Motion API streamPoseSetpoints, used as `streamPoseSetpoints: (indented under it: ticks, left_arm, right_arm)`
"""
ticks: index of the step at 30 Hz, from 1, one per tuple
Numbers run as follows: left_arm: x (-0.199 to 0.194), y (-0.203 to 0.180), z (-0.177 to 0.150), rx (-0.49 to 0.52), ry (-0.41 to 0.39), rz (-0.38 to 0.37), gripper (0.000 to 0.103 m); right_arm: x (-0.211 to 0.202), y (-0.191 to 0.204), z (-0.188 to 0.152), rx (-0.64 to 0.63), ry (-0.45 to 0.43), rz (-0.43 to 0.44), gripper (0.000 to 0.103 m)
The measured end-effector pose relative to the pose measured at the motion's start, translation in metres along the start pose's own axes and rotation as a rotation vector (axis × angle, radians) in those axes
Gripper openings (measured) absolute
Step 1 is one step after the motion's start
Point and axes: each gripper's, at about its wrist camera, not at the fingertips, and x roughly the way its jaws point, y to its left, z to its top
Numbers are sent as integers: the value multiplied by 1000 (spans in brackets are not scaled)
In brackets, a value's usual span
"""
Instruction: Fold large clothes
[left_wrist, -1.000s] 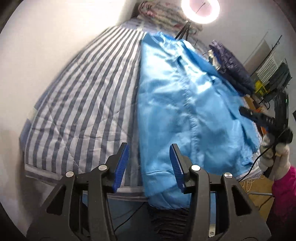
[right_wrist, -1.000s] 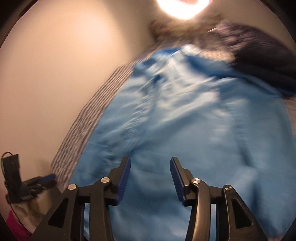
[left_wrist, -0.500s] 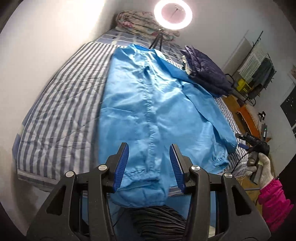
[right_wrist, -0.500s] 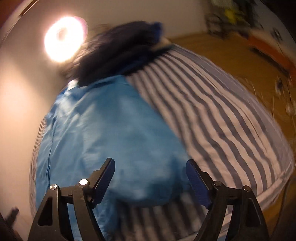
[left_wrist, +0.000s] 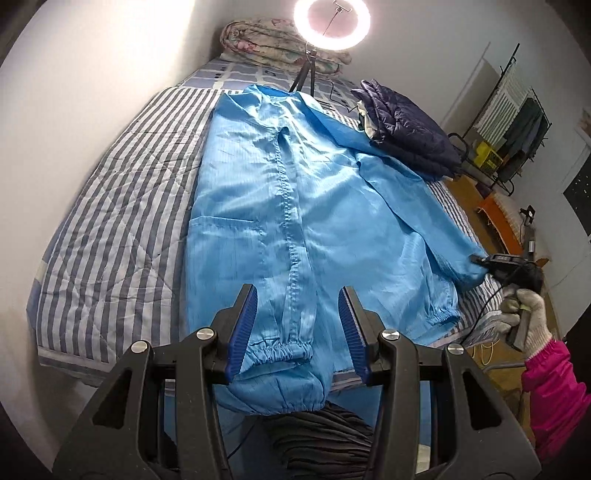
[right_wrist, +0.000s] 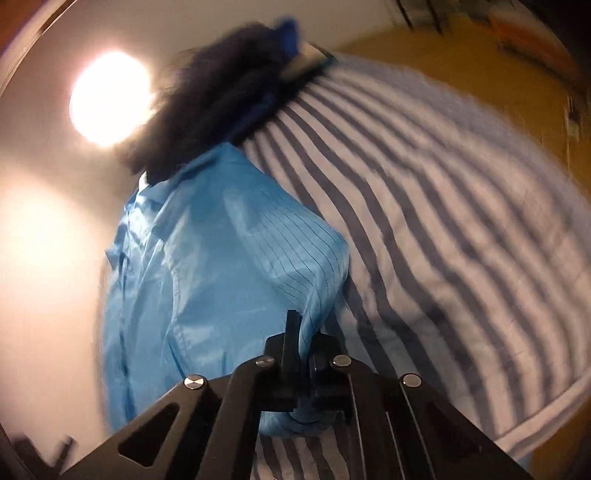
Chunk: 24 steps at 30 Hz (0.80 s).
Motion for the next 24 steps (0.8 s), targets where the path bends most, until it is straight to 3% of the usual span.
streamPoseSetpoints:
  ticks: [3,6,9,13,17,20,24]
  left_arm:
    - [3,-2,2,2,-2,-2,47]
    - [6,-3,4,2,-2,-10,47]
    - [10,-3,5,-15,2,-22,47]
    - [12,2,7,-46,6,-32,47]
    - [12,10,9,-87,8,-45,47]
    - [13,13,9,-105,15,-56,47]
    - [26,10,8,-133,54,-96,47]
  right_arm:
    - [-28,47,-5,-204,-87,-52,0]
    - [-55,105,-23,-454,-163,-35,0]
    - [-60,151,-47,-639,-158,21,0]
    - [-41,202,-95,-870,-63,106,0]
    - [-14,229,-148,-1062,72,160,0]
    - [-6,233,-184,-1190,159,173,0]
    - [-5,224,-205,-1257,232,191,2]
